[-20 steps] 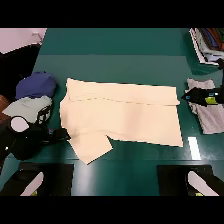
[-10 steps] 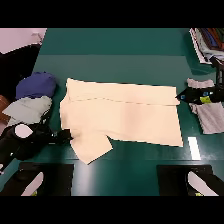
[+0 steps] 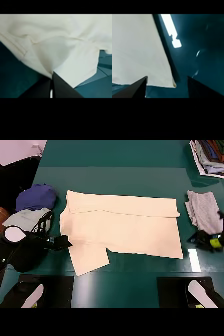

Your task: Fold the shirts.

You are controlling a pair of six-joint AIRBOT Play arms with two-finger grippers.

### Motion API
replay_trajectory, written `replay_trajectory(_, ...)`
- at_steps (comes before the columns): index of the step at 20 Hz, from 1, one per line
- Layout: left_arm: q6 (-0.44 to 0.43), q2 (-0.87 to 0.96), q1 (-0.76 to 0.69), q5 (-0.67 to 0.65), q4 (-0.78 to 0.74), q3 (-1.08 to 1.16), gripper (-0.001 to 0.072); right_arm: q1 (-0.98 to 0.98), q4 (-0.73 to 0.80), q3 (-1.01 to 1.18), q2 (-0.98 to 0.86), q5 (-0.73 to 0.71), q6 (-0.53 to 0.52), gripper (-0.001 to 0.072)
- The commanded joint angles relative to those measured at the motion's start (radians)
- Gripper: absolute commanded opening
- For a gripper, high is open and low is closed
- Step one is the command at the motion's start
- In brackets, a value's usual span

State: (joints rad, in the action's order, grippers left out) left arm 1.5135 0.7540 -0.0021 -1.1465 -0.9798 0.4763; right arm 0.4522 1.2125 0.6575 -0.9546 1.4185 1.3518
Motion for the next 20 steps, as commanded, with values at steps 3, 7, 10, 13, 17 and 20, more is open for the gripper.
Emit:
replay_trajectory(3, -0.004, -0.001, 0.001, -0.005, -0.011, 0.019, 0.0025, 0.088, -0.042, -0.202, 0.010, -0.055, -0.004, 0.0505)
replay_trajectory(7, -0.032, -0.001, 0.001, -0.009, -0.013, 0.019, 0.0025, -0.033, -0.043, -0.204, -0.053, -0.082, 0.012, 0.0459)
replay_trajectory(10, -0.055, -0.001, 0.001, -0.051, -0.053, 0.022, 0.0024, -0.122, -0.041, -0.157, -0.091, -0.091, 0.011, 0.0192)
replay_trajectory(13, -0.047, -0.006, 0.001, -0.184, -0.143, 0.061, 0.0023, -0.200, 0.008, -0.083, -0.052, -0.026, 0.009, 0.0017)
replay_trajectory(17, -0.010, -0.162, 0.001, -0.293, -0.136, 0.070, 0.0023, -0.241, 0.117, -0.007, 0.128, 0.129, 0.010, 0.0017)
replay_trajectory(20, 0.024, -0.205, 0.001, -0.312, -0.103, 0.109, 0.0023, -0.241, 0.123, 0.066, 0.245, 0.157, 0.015, 0.0016)
